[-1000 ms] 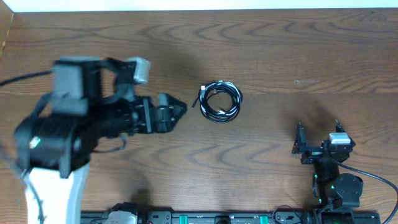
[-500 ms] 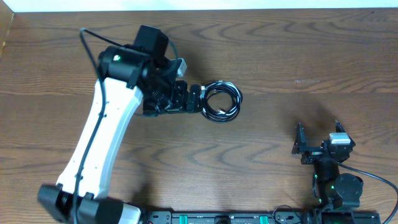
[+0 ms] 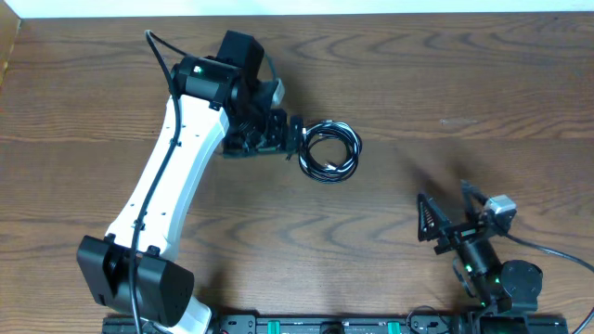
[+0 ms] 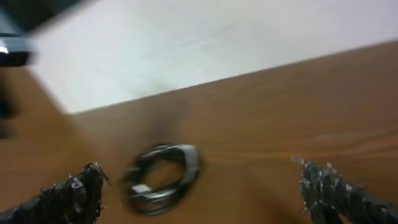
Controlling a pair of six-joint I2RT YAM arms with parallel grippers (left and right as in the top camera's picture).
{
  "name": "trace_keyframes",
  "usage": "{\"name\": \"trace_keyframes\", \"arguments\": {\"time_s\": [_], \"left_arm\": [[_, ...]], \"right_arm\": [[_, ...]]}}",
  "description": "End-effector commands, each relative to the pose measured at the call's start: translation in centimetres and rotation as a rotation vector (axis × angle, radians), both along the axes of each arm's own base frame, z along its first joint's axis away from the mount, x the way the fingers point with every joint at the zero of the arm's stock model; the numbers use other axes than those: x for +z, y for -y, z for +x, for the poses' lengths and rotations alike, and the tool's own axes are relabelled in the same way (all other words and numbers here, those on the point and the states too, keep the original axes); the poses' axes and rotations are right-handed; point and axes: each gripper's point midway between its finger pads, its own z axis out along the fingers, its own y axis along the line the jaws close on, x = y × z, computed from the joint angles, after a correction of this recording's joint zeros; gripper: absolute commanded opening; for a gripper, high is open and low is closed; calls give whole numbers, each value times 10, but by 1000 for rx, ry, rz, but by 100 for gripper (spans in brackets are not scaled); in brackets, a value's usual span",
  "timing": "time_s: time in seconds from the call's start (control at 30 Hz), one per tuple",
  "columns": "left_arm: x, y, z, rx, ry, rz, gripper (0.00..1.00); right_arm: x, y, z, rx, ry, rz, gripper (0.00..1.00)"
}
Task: Untangle cables
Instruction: 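Swing the right gripper over to the right side of the coil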
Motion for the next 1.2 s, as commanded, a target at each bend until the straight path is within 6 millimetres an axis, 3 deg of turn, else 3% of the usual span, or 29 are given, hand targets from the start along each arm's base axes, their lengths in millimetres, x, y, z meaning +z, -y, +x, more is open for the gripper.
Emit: {"name": "trace_keyframes", "arguments": {"time_s": [0.0, 0.13, 0.27, 0.37, 0.47, 0.63, 0.87, 0.97, 1.1, 1.17], "left_arm": [[2, 3, 15, -12, 69, -5, 98], [4, 5, 21, -11, 94, -13, 98], [2, 4, 15, -12, 70, -7, 98], [0, 0, 6, -12, 27, 7, 98], [-2, -6, -18, -13, -74, 31, 98], [-4, -15, -46, -14, -195, 68, 98], [-9, -15, -47, -15, -202, 71, 98], [-9, -15, -47, -15, -201, 71, 98], [-12, -23, -41, -11, -171, 119, 98], [-14, -27, -39, -9, -162, 149, 98]], "right_arm": [[17, -21, -10, 132, -51, 274, 99], [63, -28, -20, 204, 158, 237, 99], [123, -38, -48, 297, 370, 172, 99], [163, -42, -68, 302, 451, 70, 99], [188, -32, -73, 207, 418, -22, 99], [198, -16, -75, 93, 180, -132, 99], [169, -20, -73, 183, -342, -186, 99], [169, -31, -65, 265, -478, -144, 99], [193, -59, -43, 441, -498, 11, 99], [195, -62, -28, 455, -510, 64, 99]]}}
